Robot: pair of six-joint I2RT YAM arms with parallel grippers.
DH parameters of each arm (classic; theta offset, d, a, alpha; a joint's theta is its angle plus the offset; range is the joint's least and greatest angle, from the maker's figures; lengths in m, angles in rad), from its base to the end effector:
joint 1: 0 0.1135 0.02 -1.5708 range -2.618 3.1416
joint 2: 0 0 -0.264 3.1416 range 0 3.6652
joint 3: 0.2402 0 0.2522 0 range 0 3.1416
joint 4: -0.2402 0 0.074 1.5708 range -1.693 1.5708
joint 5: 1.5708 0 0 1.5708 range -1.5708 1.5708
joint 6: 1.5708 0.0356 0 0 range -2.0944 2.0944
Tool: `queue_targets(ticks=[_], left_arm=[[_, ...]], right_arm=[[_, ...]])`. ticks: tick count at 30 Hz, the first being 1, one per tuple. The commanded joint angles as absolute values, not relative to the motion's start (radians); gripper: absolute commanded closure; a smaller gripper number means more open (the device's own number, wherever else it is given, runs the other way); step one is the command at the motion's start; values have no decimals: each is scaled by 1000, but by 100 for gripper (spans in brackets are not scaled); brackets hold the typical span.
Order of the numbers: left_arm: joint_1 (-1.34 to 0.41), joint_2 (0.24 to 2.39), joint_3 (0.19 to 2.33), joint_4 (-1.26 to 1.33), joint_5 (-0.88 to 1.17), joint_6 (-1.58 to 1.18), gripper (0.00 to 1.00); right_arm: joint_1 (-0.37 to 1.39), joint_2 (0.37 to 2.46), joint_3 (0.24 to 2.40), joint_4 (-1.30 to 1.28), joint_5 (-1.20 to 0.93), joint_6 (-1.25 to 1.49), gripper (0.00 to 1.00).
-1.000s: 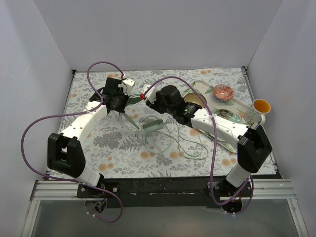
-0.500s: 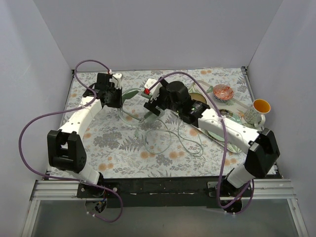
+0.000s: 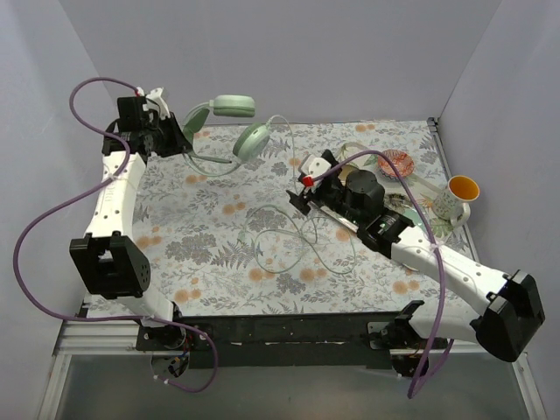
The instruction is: Wrap the headphones
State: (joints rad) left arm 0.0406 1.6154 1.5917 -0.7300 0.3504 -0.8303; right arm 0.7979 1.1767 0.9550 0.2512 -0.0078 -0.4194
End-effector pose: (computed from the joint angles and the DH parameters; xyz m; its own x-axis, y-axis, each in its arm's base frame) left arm 0.3566 0.0023 0.3579 -0.6178 -0.7189 -0.3185 -0.3617 0.6195 -0.6967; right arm 0.1955 0.2009 0.3652 0.3125 -0.2627 -0.9128 -0.6504 0.6412 -0.4072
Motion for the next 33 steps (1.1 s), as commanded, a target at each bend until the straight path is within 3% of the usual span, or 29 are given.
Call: queue_targets(ticks=[1, 23, 26, 27, 30, 33], left_arm=[[61, 1502, 1765, -765, 469, -899, 100], [104, 1483, 1899, -761, 624, -1046, 100], [106, 1474, 1872, -730, 670, -1094, 100], [106, 1464, 1862, -709, 679, -1118, 100], [104, 1450, 1810, -669, 718, -1149, 100], [106, 1453, 1781, -675, 739, -1152, 100]], right_arm=[[730, 1189, 848, 368, -54, -373, 2], [695, 1520, 822, 663, -219, -87, 15], [695, 1601, 894, 649, -209, -77, 31], [695, 1623, 937, 638, -212, -69, 48], [695, 1692, 1038, 598, -216, -41, 75], [695, 1758, 1136, 505, -189, -19, 92]])
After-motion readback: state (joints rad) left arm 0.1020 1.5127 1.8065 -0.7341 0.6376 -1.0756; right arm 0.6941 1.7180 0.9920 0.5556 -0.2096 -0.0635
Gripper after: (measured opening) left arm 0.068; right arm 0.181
